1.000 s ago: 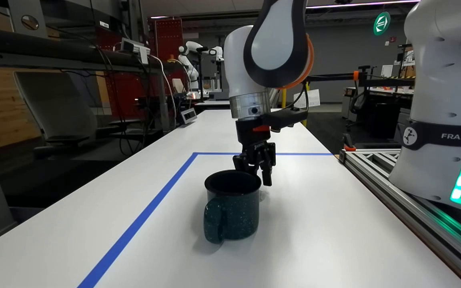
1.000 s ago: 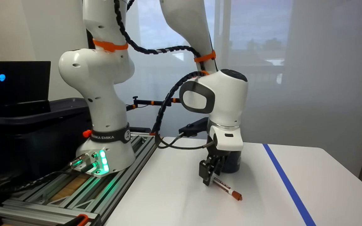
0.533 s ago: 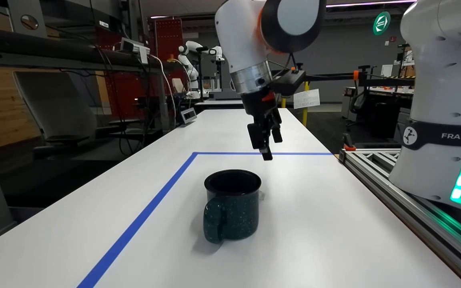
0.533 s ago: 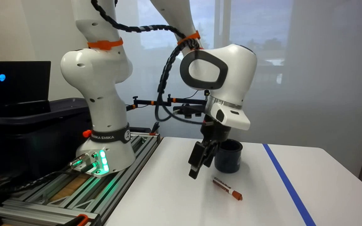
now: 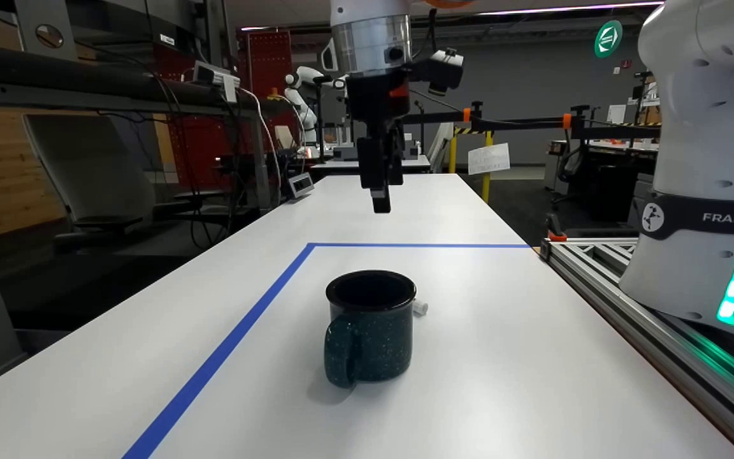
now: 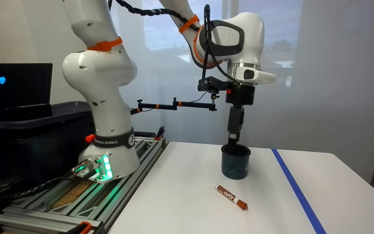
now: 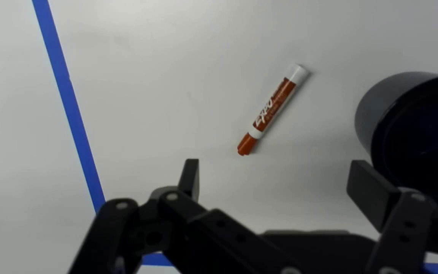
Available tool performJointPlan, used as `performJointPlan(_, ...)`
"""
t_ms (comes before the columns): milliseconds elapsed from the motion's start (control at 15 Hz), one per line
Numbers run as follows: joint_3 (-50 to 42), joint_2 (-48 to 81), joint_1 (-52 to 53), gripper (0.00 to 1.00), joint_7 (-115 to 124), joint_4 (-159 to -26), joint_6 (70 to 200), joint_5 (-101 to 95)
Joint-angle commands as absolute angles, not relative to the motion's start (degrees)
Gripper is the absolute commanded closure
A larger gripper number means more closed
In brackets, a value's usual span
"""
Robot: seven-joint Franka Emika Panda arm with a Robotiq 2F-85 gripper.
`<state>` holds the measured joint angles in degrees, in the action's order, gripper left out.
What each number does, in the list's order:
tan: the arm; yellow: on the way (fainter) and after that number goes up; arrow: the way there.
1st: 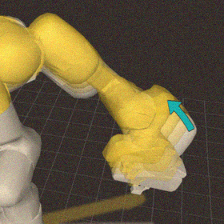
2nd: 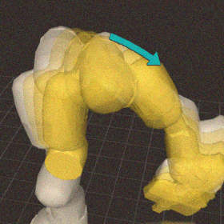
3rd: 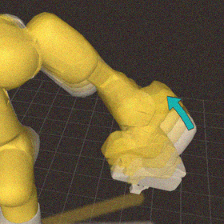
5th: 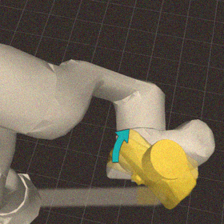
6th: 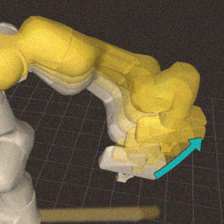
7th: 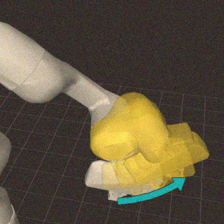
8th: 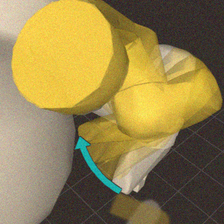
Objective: Remove the marker from the mug cup
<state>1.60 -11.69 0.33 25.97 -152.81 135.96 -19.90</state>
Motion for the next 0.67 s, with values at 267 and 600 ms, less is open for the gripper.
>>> performJointPlan(267,1.49,-12.35,-0.59,0.0,18.31,-152.13,135.94,-8.69)
performJointPlan(600,1.1,-12.34,-0.6,0.0,17.6,-152.11,135.94,-7.87)
